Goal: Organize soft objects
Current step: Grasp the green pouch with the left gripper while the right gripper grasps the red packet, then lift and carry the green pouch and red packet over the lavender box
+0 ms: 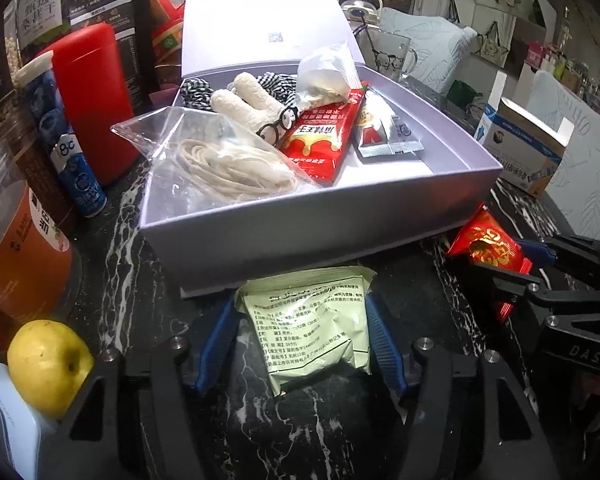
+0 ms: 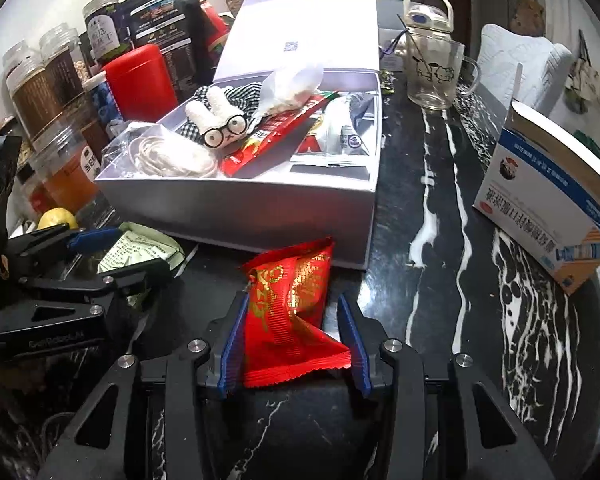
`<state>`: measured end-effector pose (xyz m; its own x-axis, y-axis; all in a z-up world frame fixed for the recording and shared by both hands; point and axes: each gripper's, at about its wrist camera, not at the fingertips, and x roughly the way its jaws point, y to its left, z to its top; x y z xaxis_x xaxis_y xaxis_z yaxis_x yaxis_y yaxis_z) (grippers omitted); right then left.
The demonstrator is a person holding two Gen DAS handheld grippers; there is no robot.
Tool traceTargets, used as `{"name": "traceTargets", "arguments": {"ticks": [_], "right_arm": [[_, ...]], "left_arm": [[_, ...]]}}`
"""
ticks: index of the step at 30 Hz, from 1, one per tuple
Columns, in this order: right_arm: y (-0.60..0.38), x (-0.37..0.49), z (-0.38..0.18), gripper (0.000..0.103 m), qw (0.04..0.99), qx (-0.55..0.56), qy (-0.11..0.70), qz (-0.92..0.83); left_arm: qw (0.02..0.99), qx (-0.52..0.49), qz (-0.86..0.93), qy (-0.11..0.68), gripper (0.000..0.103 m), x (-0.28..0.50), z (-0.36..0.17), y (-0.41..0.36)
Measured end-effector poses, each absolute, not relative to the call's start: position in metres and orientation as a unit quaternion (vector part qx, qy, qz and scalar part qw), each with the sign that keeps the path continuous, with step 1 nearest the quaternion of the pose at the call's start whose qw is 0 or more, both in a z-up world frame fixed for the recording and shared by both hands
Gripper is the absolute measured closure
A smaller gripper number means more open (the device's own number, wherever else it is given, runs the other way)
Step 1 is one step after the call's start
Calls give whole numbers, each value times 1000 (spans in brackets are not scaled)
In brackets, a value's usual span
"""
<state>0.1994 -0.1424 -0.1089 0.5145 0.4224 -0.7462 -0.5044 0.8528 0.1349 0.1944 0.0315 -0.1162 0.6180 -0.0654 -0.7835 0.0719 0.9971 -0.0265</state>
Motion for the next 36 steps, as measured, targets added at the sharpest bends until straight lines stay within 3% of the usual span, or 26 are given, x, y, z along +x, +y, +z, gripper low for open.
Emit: {"name": "traceTargets", "arguments": {"ticks": [14, 36], "right_arm": [[-145, 200, -108, 59, 867, -34, 417, 270], [-148, 163, -82, 59, 874, -47, 398, 277]], "left_arm": [[896, -24, -60, 439, 40, 179, -107, 21], [920, -12, -74, 384, 40, 135, -61, 16]]}}
